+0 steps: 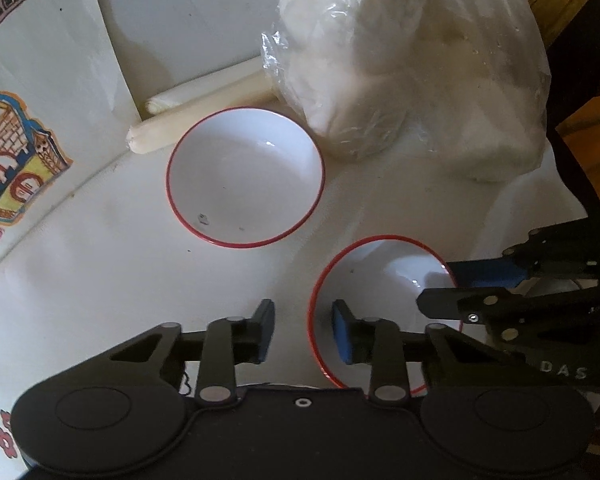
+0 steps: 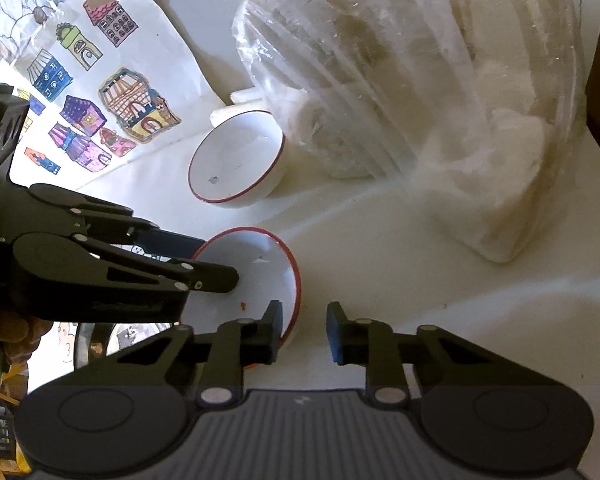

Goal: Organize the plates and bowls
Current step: 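Close both grippers on the white bowl's rim, then lift the white bowl and carry it over the steel bowl, then lower the white bowl into the steel bowl and open both grippers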

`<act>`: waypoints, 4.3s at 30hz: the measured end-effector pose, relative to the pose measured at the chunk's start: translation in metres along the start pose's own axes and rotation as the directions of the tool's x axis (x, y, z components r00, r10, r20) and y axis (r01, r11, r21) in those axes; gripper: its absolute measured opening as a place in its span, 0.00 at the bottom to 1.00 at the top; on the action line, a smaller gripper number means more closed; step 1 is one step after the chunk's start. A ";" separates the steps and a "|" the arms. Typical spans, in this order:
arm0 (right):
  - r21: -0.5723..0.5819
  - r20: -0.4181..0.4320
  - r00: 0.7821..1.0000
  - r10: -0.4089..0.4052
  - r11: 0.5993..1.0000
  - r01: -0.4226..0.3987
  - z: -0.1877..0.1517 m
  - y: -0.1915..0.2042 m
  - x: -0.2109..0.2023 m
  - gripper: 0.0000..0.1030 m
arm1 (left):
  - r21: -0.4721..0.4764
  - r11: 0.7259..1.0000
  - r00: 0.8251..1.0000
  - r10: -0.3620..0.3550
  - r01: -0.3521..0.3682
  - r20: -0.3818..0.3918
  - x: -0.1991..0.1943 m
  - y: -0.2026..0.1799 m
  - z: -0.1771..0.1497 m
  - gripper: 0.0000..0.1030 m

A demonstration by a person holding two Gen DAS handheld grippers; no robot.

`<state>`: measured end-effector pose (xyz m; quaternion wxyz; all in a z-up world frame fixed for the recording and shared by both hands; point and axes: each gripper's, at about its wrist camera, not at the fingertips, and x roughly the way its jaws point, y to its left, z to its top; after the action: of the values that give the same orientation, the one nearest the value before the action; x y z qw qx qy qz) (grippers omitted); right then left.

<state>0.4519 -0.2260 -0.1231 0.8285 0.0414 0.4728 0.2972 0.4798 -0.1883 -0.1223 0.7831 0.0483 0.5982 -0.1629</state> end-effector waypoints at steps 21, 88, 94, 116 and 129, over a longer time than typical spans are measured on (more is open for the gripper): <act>0.140 0.094 0.996 0.011 0.990 -0.024 0.002 -0.012 -0.029 0.07 | -0.169 0.984 0.996 -0.044 0.057 0.081 -0.035 0.001 -0.004 0.06; 0.261 0.035 0.995 -0.089 0.962 0.077 -0.087 -0.053 -0.094 0.08 | -0.111 0.982 0.988 -0.155 0.151 -0.024 -0.016 -0.105 -0.053 0.06; 0.268 0.029 0.996 -0.090 0.960 0.079 -0.086 -0.056 -0.091 0.11 | -0.126 0.982 0.989 -0.146 0.142 -0.024 -0.014 -0.104 -0.053 0.06; 0.239 0.071 0.990 -0.125 0.965 0.105 -0.085 -0.047 -0.101 0.19 | -0.126 0.978 0.985 -0.157 0.165 0.070 -0.044 -0.093 -0.049 0.09; 0.231 0.094 0.984 -0.150 0.965 0.125 -0.085 -0.041 -0.113 0.30 | -0.234 0.963 0.985 -0.106 0.135 0.134 -0.064 -0.057 -0.060 0.19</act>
<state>0.3591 -0.3373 -0.0985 0.8622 0.1180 0.4582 0.1810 0.3919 -0.2133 -0.0711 0.8064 -0.0942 0.5671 -0.1388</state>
